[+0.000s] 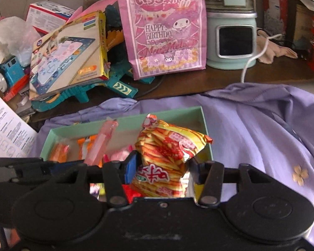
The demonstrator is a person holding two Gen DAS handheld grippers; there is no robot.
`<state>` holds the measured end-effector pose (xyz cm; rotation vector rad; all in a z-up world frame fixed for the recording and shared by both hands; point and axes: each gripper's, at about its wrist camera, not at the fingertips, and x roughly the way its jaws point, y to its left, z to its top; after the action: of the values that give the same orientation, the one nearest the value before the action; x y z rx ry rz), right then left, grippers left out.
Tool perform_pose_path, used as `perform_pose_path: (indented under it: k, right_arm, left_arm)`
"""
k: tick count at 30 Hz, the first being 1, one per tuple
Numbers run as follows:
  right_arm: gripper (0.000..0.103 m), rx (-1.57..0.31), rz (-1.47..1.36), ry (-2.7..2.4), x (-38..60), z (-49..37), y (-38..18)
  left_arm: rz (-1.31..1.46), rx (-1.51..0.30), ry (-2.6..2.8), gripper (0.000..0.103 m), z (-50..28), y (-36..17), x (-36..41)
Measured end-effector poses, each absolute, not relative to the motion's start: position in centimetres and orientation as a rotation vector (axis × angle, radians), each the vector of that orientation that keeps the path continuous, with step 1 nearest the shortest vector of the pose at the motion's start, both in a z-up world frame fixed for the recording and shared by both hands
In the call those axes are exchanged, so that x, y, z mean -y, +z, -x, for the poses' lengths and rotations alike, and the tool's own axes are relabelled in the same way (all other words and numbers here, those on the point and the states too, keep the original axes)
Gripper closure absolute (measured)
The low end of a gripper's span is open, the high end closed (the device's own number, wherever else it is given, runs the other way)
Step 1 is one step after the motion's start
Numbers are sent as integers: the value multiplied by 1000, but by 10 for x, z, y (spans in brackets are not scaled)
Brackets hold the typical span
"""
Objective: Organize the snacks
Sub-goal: 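Carry the chip bag and pink stick candy over the mint-green box, then lower the chip bag and pink stick candy into the box and open both tools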
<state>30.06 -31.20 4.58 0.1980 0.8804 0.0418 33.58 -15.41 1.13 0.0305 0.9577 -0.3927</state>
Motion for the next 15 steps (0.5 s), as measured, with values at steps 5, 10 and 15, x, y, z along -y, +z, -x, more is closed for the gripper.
perform_pose_path:
  k: [5,10,15]
  right_arm:
    - [53,-892,-177,52,308,-328,36]
    - [18,-900,-150,24,306,-343,29]
    - [0,-872,-150,16,309,-330,31]
  left_arm:
    - [-28,-979,-384,87,-357,-1,161]
    - [-51,-981,-359,38,-366,-8,170]
    - [-135,-921,-291,0,-357,-4,173]
